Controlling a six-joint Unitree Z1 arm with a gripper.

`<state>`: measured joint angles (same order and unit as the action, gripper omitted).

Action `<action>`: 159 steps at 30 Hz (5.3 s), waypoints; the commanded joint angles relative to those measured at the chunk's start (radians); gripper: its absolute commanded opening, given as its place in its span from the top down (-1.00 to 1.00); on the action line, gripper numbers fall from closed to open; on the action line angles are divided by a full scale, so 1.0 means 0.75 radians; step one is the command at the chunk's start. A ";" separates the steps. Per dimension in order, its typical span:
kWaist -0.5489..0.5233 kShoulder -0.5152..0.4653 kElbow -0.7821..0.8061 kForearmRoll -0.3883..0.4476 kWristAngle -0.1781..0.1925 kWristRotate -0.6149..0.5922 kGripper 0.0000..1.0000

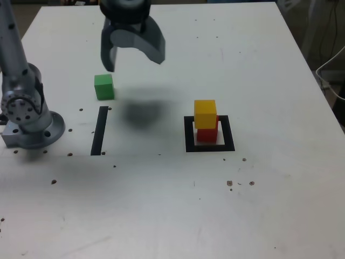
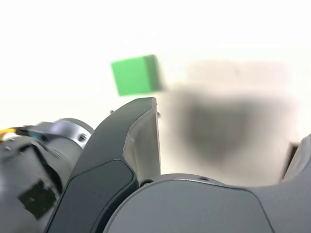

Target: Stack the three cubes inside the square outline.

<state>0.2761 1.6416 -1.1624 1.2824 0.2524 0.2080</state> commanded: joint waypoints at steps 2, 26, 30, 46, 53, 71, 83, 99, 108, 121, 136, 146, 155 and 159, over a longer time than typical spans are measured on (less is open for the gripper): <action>0.084 -0.001 0.035 -0.004 0.024 0.030 -1.00; 0.411 0.026 0.324 -0.243 0.041 0.119 -0.87; 0.430 0.056 0.349 -0.294 0.028 0.138 -0.76; 0.455 0.111 0.350 -0.358 -0.072 0.180 0.06; 0.461 0.114 0.351 -0.357 -0.093 0.202 0.24; 0.462 0.084 0.320 -0.316 -0.084 0.214 0.78; 0.221 -0.015 0.124 -0.105 -0.144 0.181 0.81; -0.095 0.021 -0.256 0.164 -0.125 0.019 0.81; -0.290 0.150 -0.515 0.312 -0.110 -0.162 0.81; -0.452 0.329 -0.858 0.453 -0.153 -0.303 0.84; -0.513 0.459 -0.946 0.449 -0.174 -0.357 0.84; -0.536 0.494 -0.944 0.438 -0.156 -0.373 0.84; -0.539 0.518 -0.924 0.424 -0.156 -0.375 0.82; -0.540 0.530 -0.917 0.411 -0.166 -0.375 0.80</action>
<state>-0.1273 2.0290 -1.8543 1.5760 0.1325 -0.0723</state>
